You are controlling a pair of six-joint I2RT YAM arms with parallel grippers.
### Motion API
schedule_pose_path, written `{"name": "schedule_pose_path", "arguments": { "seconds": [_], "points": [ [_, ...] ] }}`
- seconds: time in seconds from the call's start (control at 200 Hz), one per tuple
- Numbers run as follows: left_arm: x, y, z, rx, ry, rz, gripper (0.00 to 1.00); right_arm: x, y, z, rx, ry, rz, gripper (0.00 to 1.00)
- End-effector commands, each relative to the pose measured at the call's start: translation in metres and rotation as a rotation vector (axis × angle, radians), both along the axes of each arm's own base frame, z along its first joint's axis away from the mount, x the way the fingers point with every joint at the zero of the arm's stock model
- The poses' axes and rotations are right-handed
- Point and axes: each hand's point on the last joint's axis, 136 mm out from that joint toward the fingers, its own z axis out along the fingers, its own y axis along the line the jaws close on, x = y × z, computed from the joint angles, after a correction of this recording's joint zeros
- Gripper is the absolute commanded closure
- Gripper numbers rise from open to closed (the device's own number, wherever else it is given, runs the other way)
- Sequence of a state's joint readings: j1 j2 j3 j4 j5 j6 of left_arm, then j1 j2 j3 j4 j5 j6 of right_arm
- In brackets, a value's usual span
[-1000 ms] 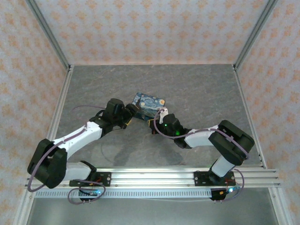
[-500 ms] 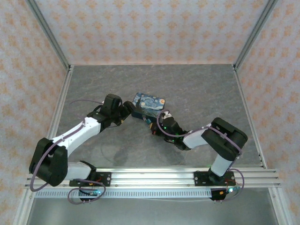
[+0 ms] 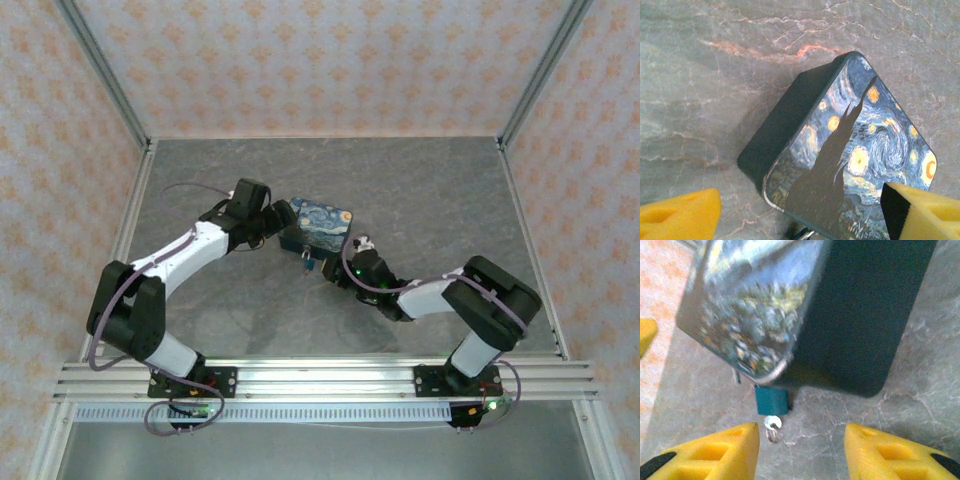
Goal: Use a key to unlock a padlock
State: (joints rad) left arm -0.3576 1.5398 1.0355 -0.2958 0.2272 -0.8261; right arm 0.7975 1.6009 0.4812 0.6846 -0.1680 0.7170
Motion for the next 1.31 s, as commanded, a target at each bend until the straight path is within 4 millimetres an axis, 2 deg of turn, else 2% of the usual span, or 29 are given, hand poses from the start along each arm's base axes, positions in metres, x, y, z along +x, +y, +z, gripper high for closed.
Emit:
{"name": "schedule_pose_path", "arguments": {
  "seconds": [0.0, 0.17, 0.25, 0.335, 0.53, 0.691, 0.871, 1.091, 1.301],
  "points": [
    [0.008, 0.003, -0.001, 0.071, 0.001, -0.054, 0.16, 0.006, -0.010, 0.016, 0.007, -0.051, -0.010, 0.45],
    [0.013, -0.001, -0.019, 0.103, 0.050, -0.095, 0.18, 0.004, 0.010, 0.039, 0.089, -0.072, 0.101, 0.35],
    [0.011, -0.001, -0.029, 0.107, 0.074, -0.097, 0.19, 0.005, 0.017, 0.043, 0.114, -0.069, 0.124, 0.35],
    [0.007, 0.000, -0.040, 0.105, 0.101, -0.090, 0.20, 0.013, 0.016, 0.047, 0.127, -0.079, 0.095, 0.35],
    [-0.017, 0.005, -0.069, 0.091, 0.175, -0.073, 0.20, 0.033, 0.018, 0.052, 0.115, -0.118, 0.094, 0.34],
    [-0.039, 0.009, -0.080, 0.070, 0.204, -0.055, 0.20, 0.052, 0.014, 0.049, 0.128, -0.131, 0.105, 0.34],
    [-0.061, 0.008, -0.083, 0.073, 0.222, -0.054, 0.20, 0.066, 0.017, 0.052, 0.134, -0.188, 0.148, 0.33],
    [-0.070, -0.002, -0.080, 0.030, 0.205, -0.048, 0.19, 0.067, 0.015, 0.051, 0.199, -0.212, 0.143, 0.34],
    [-0.061, 0.002, -0.048, 0.059, 0.145, -0.049, 0.19, 0.052, -0.005, 0.051, 0.167, -0.227, 0.104, 0.34]
  ]
}}
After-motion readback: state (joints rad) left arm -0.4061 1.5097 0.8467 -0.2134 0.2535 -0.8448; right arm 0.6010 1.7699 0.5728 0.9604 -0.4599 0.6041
